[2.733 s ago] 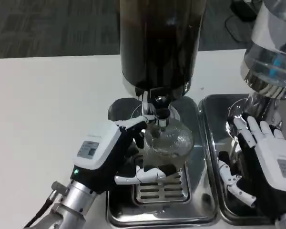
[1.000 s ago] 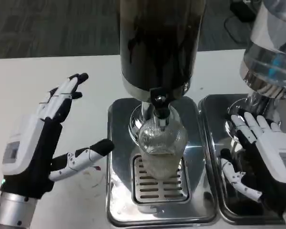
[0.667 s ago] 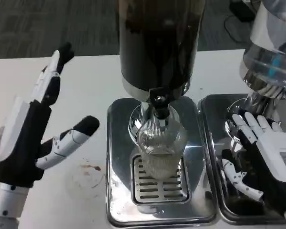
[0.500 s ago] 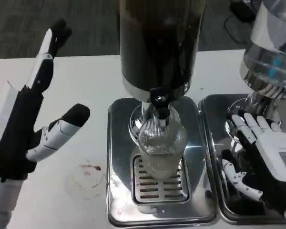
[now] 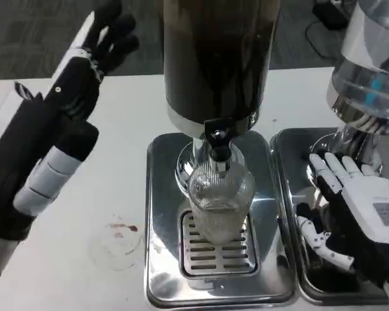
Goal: Grasp the cup under the faucet to collect the drink, then remove the cup.
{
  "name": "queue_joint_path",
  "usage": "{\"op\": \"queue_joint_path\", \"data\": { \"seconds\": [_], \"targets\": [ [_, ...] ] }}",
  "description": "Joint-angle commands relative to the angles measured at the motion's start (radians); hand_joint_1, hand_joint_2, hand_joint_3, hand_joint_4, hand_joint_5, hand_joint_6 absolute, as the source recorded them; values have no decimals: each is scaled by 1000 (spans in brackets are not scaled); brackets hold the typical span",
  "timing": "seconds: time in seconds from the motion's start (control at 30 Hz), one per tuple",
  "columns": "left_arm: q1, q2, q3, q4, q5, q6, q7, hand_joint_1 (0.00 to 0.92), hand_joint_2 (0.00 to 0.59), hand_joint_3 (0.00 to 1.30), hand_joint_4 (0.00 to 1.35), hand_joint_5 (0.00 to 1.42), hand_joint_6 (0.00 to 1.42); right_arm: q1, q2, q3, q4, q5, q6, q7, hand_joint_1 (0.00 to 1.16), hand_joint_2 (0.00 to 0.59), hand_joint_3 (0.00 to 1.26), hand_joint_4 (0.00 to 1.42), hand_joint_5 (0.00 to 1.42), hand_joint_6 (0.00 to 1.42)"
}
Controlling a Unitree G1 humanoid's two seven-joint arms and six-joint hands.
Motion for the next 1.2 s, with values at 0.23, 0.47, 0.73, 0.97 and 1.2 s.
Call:
{"op": "queue_joint_path", "data": {
  "seconds": [0.23, 0.47, 0.73, 0.97, 1.2],
  "targets": [
    [-55, -29, -34, -4, -67, 142, -174, 0, 149, 32, 0, 89, 37, -6, -7, -13, 7, 10, -8, -6, 273, 494, 26, 0, 0, 0],
    [-130, -60, -50, 78, -50, 178, -265, 0, 144, 100, 0, 167, 92, 9, 11, -11, -5, 0, 7, -15, 273, 494, 26, 0, 0, 0],
    [-162, -62, -86, 154, -12, 213, -366, 0, 141, 147, 0, 201, 124, 19, 30, -9, -15, -10, 21, -15, 273, 494, 26, 0, 0, 0],
    [-160, -28, -76, 113, 17, 209, -398, 0, 138, 215, 6, 220, 144, 20, 45, -6, -10, -11, 24, -18, 273, 494, 26, 0, 0, 0],
    [-196, 46, -88, 97, 152, 161, -407, 0, 166, 285, 69, 257, 163, 21, 63, -9, -13, -7, 30, -32, 273, 494, 26, 0, 0, 0]
  ]
}}
